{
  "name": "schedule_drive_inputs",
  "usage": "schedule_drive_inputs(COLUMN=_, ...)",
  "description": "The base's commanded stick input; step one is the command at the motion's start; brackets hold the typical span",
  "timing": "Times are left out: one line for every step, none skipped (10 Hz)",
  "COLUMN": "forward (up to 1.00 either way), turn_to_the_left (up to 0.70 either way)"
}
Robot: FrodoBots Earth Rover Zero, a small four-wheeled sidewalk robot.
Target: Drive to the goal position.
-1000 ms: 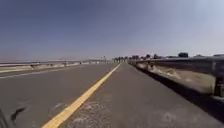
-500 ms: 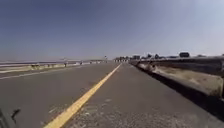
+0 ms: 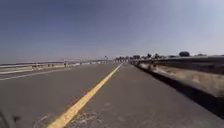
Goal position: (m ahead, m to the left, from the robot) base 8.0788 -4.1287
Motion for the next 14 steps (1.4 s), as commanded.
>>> schedule_drive_inputs(forward=0.3, turn_to_the_left=0.0)
schedule_drive_inputs(forward=0.3, turn_to_the_left=0.0)
schedule_drive_inputs(forward=0.3, turn_to_the_left=0.0)
schedule_drive_inputs(forward=0.3, turn_to_the_left=0.0)
schedule_drive_inputs(forward=0.3, turn_to_the_left=0.0)
schedule_drive_inputs(forward=0.3, turn_to_the_left=0.0)
schedule_drive_inputs(forward=0.3, turn_to_the_left=0.0)
schedule_drive_inputs(forward=0.3, turn_to_the_left=0.0)
schedule_drive_inputs(forward=0.3, turn_to_the_left=0.0)
schedule_drive_inputs(forward=0.3, turn_to_the_left=0.0)
schedule_drive_inputs(forward=0.3, turn_to_the_left=0.0)
schedule_drive_inputs(forward=0.3, turn_to_the_left=0.0)
schedule_drive_inputs(forward=0.3, turn_to_the_left=0.0)
schedule_drive_inputs(forward=0.3, turn_to_the_left=0.0)
